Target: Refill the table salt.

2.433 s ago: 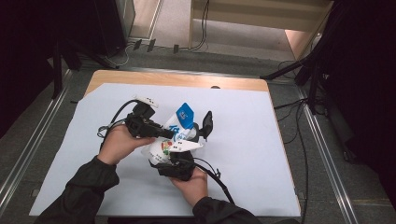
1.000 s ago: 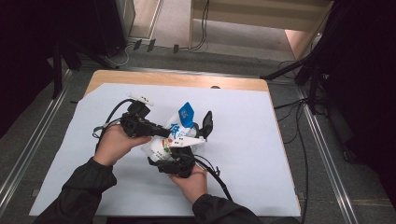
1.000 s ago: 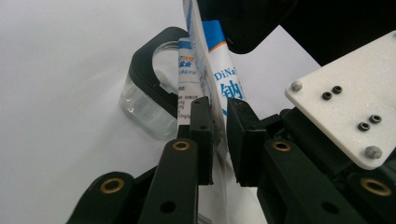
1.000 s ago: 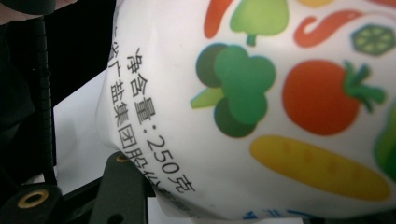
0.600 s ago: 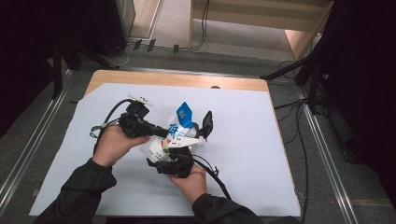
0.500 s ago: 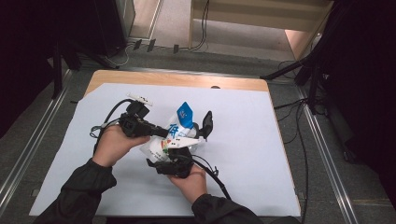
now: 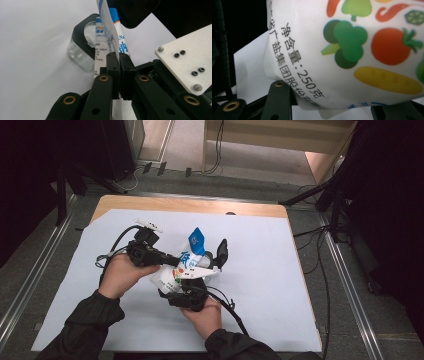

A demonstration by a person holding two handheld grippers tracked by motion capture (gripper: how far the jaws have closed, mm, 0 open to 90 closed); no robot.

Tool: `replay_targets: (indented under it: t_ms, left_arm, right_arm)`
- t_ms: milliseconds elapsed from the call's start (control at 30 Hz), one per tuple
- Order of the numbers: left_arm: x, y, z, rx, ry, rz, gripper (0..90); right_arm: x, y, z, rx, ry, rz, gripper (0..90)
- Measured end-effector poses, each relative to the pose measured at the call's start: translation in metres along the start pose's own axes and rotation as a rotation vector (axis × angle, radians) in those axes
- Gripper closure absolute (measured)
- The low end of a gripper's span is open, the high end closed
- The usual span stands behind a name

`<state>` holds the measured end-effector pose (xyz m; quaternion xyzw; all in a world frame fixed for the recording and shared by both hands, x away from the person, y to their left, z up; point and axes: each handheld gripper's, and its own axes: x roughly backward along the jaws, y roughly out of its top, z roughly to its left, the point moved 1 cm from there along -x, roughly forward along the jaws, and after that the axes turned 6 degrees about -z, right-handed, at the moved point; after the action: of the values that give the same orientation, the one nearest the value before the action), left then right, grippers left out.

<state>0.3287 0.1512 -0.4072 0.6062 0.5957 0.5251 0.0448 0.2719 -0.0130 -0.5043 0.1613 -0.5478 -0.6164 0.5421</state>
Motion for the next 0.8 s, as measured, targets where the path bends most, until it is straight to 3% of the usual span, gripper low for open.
replay_targets:
  t_ms: [200,467,800]
  left_arm:
    - [-0.0019,-0.0003,0.0005,-0.001,-0.005,-0.007,88.9]
    - [-0.0046,-0.0002,-0.0017,0.001,-0.001,-0.012,89.2]
    - [-0.0066,-0.0003,-0.0015,-0.002,-0.008,-0.027,88.6]
  right_arm:
    - [-0.0006,0.0002,-0.0001,-0.031,0.033,0.001,53.3]
    - [-0.0029,0.0008,0.0008,-0.016,0.047,0.011,50.0]
    - [-0.0026,0.0021,-0.0026,-0.041,0.066,0.007,52.2]
